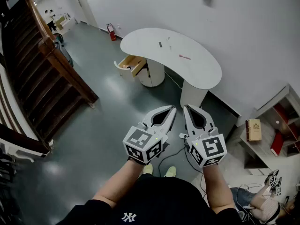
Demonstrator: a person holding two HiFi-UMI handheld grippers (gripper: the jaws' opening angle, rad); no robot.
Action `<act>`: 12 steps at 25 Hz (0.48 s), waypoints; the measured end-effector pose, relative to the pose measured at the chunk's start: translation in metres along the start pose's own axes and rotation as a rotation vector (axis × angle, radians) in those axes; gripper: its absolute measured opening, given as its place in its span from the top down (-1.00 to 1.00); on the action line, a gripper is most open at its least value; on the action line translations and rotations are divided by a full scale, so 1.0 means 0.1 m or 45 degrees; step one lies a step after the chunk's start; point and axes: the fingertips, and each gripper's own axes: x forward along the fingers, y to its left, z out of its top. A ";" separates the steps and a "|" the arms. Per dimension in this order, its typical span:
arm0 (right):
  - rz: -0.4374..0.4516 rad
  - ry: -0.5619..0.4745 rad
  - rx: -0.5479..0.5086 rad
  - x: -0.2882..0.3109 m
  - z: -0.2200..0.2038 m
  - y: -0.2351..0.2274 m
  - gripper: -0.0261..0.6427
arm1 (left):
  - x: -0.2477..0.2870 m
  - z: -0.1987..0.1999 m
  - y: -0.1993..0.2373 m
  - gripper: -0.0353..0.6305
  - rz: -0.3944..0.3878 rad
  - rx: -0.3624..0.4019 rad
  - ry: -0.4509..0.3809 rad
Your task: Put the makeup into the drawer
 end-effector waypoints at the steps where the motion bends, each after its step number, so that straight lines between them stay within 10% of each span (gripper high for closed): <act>1: -0.001 0.002 0.000 0.00 0.00 -0.02 0.89 | 0.02 0.00 -0.01 0.87 -0.001 -0.001 0.002; 12: 0.041 -0.053 0.049 -0.07 0.07 -0.21 0.88 | 0.15 0.01 0.01 0.87 0.030 0.005 -0.002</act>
